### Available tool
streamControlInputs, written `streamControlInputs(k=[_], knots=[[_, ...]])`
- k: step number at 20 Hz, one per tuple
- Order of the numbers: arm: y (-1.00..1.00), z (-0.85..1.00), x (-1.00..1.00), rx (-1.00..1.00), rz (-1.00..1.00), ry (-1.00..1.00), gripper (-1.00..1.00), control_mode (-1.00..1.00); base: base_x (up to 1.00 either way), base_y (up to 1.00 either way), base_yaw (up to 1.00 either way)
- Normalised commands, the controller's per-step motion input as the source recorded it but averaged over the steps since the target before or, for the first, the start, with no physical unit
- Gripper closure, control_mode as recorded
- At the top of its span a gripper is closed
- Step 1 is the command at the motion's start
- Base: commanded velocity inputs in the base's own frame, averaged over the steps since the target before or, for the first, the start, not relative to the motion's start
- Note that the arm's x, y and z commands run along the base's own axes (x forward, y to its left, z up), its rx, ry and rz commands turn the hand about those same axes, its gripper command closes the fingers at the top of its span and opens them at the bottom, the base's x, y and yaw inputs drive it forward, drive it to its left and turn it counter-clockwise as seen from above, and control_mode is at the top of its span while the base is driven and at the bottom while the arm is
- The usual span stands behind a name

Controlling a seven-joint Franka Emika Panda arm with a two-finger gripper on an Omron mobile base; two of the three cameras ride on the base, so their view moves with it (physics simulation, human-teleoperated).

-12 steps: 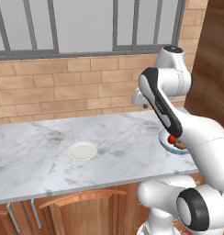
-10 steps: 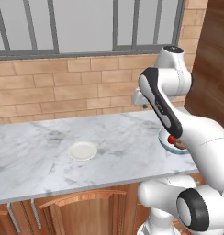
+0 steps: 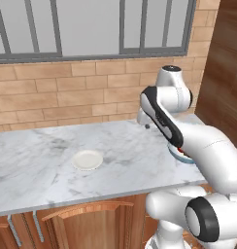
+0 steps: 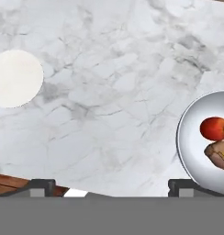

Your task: Remove the apple from the bowl and place it on the small plate. Then place the bowl with only the chicken drumstick in the microwave, close the door, and press the start button to microwave the chicken drumstick.

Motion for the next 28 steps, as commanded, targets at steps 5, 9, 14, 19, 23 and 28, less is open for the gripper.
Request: streamControlInputs(k=[5,9,14,19,23,28], knots=[[-0.93,-0.29,0.03,0.09,0.03,0.05,-1.00,-1.00,0.00,0.00,0.00],[-1.00,-0.13,0.00,0.08,0.00,0.04,-1.00,-1.00,0.00,0.00,0.00],[-0.77,-0.44,0.01,0.01,0.00,0.06,-1.00,-1.00,0.00,0.00,0.00],[-0.43,-0.58,0.02,0.00,0.00,0.10,-1.00,-1.00,0.00,0.00,0.00],[-0.23,-0.56,0.05,0.00,0.01,0.07,-1.00,-1.00,0.00,0.00,0.00],[-0.09,-0.35,0.35,0.00,0.00,0.01,-1.00,-1.00,0.00,0.00,0.00]])
